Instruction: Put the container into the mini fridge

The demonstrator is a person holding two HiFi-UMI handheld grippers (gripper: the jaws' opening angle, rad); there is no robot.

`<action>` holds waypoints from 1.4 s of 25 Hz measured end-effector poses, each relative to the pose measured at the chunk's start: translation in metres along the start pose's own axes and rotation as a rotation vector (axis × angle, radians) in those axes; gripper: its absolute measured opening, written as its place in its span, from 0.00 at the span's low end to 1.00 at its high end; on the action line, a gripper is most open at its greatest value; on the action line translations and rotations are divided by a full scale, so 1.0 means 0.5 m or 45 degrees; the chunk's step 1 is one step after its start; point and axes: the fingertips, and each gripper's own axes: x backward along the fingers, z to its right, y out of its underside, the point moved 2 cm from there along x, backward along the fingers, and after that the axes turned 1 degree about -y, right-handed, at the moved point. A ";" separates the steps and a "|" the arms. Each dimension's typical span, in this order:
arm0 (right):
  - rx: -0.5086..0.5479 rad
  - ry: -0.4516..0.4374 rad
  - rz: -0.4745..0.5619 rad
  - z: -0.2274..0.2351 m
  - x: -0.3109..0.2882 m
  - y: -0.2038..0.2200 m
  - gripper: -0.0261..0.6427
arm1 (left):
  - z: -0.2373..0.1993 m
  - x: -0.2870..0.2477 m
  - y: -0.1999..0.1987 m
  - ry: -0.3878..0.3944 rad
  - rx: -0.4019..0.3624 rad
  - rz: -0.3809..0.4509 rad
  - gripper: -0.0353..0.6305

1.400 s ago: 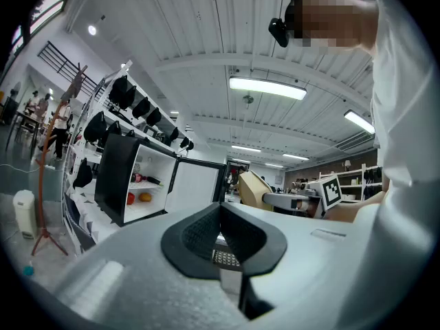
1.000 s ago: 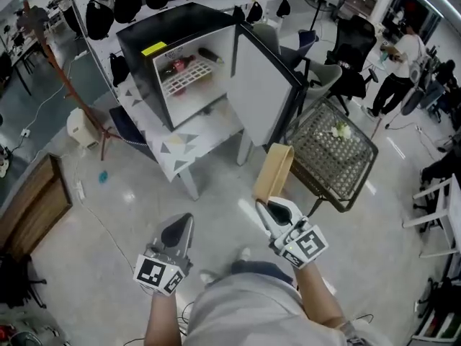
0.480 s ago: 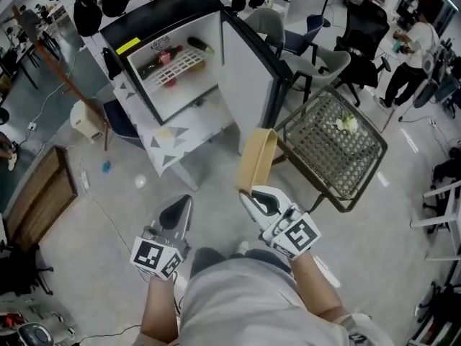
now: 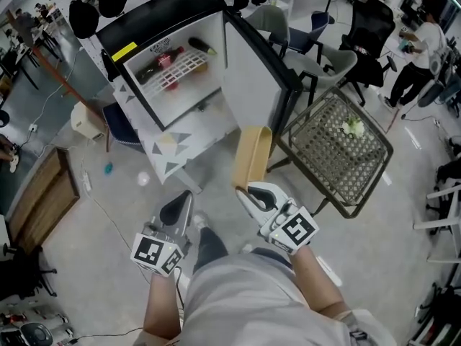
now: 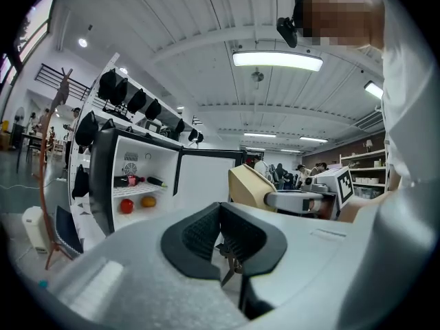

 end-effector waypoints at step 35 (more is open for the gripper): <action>0.019 0.138 -0.429 0.297 -0.627 0.179 0.07 | -0.626 -0.065 0.003 -0.054 0.105 -0.119 0.06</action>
